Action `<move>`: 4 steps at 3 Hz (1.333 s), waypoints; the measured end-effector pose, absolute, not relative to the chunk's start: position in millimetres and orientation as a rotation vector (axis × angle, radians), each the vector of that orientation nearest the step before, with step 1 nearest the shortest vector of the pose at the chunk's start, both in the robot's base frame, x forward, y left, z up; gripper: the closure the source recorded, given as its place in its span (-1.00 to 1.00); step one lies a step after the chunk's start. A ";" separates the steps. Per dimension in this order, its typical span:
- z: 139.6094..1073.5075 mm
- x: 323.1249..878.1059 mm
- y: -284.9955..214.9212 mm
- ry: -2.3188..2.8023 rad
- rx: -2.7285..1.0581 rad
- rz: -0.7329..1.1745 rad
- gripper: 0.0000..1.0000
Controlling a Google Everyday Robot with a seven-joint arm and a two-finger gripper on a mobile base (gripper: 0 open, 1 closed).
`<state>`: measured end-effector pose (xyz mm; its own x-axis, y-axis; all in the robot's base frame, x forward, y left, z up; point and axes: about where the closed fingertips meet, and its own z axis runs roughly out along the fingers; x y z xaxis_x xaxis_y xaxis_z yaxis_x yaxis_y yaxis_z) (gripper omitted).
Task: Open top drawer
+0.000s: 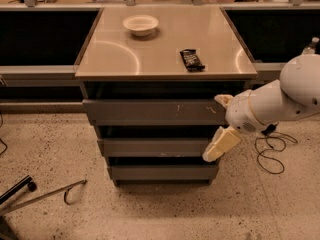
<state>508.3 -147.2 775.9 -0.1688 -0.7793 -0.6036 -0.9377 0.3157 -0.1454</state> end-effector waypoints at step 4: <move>705.4 597.8 -128.4 1.873 -1.428 0.338 -1.00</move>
Offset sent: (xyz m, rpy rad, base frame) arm 0.0768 0.0151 -0.0401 0.0925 -0.1430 -0.0260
